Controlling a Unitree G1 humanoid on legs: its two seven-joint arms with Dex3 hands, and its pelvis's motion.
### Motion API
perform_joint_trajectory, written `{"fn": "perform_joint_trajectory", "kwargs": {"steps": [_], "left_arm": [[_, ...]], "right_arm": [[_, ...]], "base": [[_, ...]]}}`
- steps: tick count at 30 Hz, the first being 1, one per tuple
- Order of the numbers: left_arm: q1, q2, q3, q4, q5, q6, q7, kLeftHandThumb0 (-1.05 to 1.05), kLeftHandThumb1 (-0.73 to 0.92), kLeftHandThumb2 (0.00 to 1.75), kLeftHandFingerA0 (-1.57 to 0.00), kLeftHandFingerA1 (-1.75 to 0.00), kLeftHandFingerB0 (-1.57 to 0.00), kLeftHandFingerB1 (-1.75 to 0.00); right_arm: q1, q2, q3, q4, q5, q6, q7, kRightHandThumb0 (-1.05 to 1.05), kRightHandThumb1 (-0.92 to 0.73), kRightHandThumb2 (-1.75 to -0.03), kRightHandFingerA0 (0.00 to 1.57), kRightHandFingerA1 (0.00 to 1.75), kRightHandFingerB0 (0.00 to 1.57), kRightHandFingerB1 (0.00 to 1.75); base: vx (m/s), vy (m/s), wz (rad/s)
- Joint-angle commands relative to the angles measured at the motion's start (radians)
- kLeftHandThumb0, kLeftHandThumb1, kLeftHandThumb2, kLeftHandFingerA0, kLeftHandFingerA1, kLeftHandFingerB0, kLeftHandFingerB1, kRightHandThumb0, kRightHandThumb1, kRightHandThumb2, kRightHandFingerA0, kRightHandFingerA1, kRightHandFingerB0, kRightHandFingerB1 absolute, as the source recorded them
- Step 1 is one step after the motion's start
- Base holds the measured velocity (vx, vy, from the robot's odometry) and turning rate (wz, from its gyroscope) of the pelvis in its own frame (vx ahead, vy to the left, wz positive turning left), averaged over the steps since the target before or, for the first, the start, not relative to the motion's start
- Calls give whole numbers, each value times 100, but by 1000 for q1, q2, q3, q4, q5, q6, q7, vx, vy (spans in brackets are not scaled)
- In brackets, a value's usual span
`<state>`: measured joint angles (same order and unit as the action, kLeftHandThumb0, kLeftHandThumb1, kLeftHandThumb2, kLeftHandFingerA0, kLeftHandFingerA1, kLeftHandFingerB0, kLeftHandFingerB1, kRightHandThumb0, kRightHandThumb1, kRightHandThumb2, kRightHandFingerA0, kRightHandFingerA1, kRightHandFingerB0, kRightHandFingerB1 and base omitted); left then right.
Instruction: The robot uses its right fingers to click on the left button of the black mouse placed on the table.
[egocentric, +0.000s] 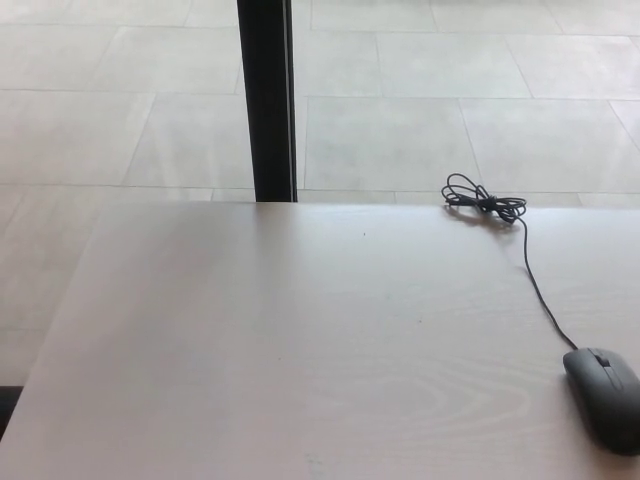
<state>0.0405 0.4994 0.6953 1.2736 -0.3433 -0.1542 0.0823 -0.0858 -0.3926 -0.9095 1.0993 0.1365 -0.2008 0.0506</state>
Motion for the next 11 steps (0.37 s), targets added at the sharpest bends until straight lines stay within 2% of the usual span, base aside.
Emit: {"fn": "perform_joint_trajectory", "kwargs": {"steps": [1, 4, 6, 7, 11], "left_arm": [[2, 1, -1, 2, -13, -18, -13, -59, 58, 58, -90, -86, -60, -55], [0, -3, 2, 2, -17, -17, -17, -61, 58, 58, -93, -90, -67, -57], [-4, -5, 8, 3, -23, -16, -10, -57, 56, 57, -89, -80, -66, -56], [-4, -5, 8, 2, -23, -13, -12, -57, 55, 57, -93, -82, -62, -55], [-6, -2, 12, 2, -31, -9, -21, -53, 52, 56, -90, -81, -63, -56]], "right_arm": [[21, -1, 56, 9, 60, -43, 22, -56, -61, -62, 58, 54, 50, 40], [30, -3, 92, -6, 67, -51, 14, -55, -64, -59, 60, 53, 48, 38], [28, -4, 96, -2, 95, -37, 18, -51, -62, -59, 58, 52, 45, 38], [26, -7, 95, 8, 108, -35, 24, -54, -50, -83, 54, 61, 39, 51], [29, -8, 108, 15, 127, -37, 27, -55, -48, -84, 56, 63, 39, 51]], "base": [[0, 0, 0], [0, 0, 0], [0, 0, 0], [0, 0, 0], [0, 0, 0]]}}
